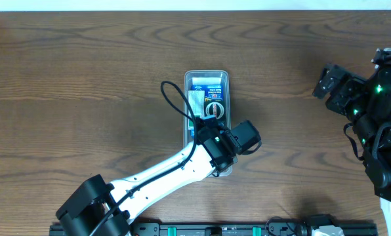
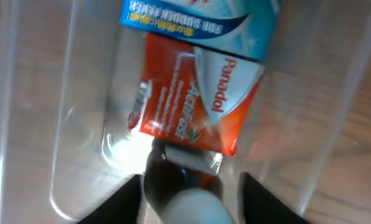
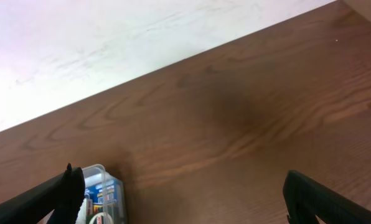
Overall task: Pack container
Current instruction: 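Carry the bottle over the container and lower it into the front end, then release the bottle and raise the left gripper out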
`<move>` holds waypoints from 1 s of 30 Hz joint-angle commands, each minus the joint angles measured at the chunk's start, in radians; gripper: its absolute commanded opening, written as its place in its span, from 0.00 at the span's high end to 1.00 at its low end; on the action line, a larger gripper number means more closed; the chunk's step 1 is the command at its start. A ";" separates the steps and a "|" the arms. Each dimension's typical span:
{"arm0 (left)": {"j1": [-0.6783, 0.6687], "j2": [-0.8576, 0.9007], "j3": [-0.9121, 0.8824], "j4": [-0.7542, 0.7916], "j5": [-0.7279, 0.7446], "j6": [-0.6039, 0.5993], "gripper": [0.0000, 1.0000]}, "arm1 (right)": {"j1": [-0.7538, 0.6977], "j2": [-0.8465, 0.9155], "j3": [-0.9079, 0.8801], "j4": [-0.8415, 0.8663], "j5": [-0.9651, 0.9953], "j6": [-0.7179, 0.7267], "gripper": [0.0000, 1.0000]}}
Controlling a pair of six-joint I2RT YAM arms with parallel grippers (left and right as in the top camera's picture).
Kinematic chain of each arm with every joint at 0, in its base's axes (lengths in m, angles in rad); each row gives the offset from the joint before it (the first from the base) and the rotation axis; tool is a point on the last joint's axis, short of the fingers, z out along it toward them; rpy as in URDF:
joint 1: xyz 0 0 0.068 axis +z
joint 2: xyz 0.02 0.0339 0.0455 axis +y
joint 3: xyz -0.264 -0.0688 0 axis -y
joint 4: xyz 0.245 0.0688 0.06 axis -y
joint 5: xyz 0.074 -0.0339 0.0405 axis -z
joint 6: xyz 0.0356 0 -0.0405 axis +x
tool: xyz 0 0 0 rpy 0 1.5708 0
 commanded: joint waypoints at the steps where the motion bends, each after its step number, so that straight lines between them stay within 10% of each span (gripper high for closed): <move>1: 0.005 -0.018 0.005 -0.001 -0.012 0.010 0.26 | -0.008 0.000 0.002 0.000 0.006 -0.008 0.01; 12: 0.005 -0.278 0.028 -0.003 0.019 0.048 0.11 | -0.008 0.000 0.002 -0.001 0.006 -0.008 0.01; 18: 0.051 -0.544 0.028 -0.014 -0.195 0.363 0.00 | -0.008 0.000 0.002 0.000 0.006 -0.008 0.01; 30: 0.629 -0.803 0.028 -0.081 -0.365 0.761 0.02 | -0.008 0.000 0.002 0.000 0.006 -0.008 0.01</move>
